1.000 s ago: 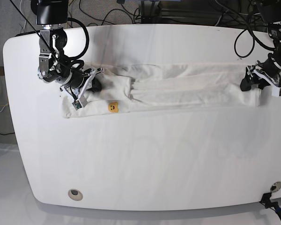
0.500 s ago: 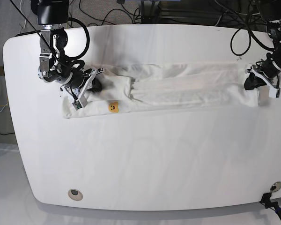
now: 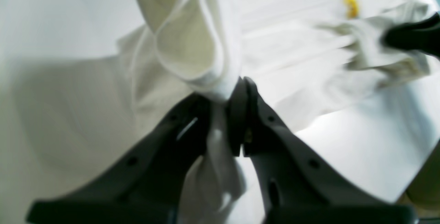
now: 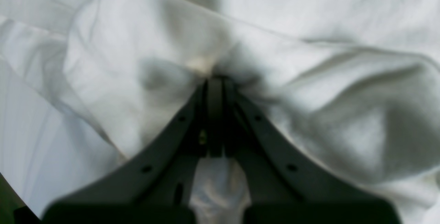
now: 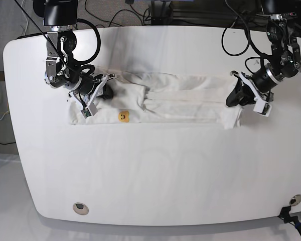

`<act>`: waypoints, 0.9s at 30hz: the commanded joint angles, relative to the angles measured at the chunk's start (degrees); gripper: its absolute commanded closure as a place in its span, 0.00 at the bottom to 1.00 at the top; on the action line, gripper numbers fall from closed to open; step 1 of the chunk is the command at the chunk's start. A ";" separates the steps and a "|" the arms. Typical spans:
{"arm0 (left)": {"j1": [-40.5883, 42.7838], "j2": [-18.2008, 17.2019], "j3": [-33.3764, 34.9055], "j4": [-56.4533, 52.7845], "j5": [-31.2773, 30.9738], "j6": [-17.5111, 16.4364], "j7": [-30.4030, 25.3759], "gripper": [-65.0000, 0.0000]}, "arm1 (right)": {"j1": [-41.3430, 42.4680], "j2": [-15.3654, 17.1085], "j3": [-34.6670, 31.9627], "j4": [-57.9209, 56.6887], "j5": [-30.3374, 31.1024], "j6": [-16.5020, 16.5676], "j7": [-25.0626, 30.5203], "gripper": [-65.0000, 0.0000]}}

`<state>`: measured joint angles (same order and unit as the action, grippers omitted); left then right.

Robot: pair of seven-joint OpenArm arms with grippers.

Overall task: Fold the T-shirt properly
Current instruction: 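Grasp the strip end with the left gripper and fold it toward the right gripper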

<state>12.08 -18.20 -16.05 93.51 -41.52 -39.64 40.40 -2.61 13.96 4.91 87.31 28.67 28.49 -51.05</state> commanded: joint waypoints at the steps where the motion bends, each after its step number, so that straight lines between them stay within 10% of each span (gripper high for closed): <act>1: -1.13 0.83 0.89 2.88 -1.52 -0.36 -1.68 1.00 | 0.55 0.51 0.15 0.56 -0.40 0.04 -0.34 1.00; 16: -8.08 10.59 6.60 2.79 -1.25 -0.36 6.94 1.00 | 0.55 0.42 0.15 0.56 -0.40 0.04 -0.34 1.00; 27: -9.22 10.94 15.48 2.35 -1.25 -0.36 6.67 1.00 | 0.55 0.33 0.15 0.56 -0.40 0.04 -0.34 1.00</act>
<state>3.86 -7.20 -1.19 94.94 -41.15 -39.53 48.60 -2.61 13.93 4.91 87.29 28.67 28.49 -51.05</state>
